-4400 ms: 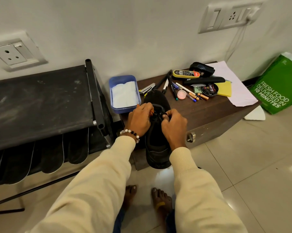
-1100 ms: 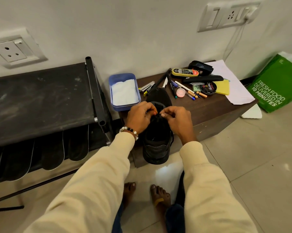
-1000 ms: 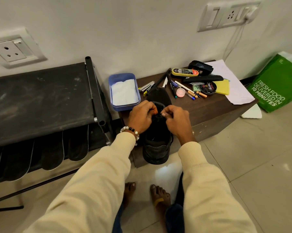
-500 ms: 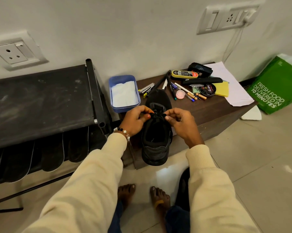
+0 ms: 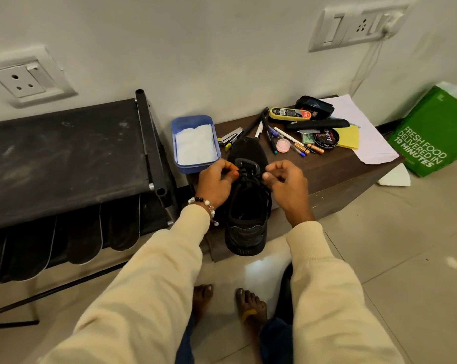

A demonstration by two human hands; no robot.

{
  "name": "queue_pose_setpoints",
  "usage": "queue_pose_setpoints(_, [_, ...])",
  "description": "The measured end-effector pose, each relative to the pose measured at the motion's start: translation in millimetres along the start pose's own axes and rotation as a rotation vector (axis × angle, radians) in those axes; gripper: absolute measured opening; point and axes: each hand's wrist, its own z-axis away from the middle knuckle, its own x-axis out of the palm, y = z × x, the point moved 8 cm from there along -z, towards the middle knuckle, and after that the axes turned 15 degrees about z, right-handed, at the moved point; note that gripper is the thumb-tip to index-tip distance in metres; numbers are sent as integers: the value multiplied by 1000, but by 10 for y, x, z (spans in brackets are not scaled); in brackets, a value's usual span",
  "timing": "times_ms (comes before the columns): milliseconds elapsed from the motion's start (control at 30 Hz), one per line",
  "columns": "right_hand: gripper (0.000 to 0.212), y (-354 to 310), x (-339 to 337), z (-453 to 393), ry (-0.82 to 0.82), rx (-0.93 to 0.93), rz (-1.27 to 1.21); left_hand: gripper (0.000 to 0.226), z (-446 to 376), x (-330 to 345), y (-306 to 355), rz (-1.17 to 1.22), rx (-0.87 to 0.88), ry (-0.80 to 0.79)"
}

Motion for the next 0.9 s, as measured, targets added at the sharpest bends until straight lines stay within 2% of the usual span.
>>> queue_pose_setpoints(100, [20, 20, -107, 8, 21, 0, -31, 7, 33, -121, 76, 55, 44, -16])
queue_pose_setpoints(200, [9, -28, 9, 78, -155, -76, 123, 11, 121, -85, 173, 13, 98, -195])
queue_pose_setpoints(267, [8, -39, 59, 129, -235, -110, 181, 18, 180, -49, 214, -73, 157, -256])
queue_pose_setpoints(367, [7, -28, 34, 158, -230, -90, 182, 26, 211, -42, 272, -207, 251, -184])
queue_pose_setpoints(500, [5, -13, 20, 172, -193, -39, 148, 17, 234, -9, 360, -296, 347, -97])
queue_pose_setpoints(600, [17, 44, 34, 154, -175, 25, 131, 8, 202, -90, 225, -138, 200, 11])
queue_pose_setpoints(767, [26, 214, 31, 133, -103, 231, -8, 11, 194, -157, -240, 398, -303, 177])
queue_pose_setpoints(900, [26, 292, 78, 177, -101, 355, -207, 20, 256, -138, -314, 692, -464, 255])
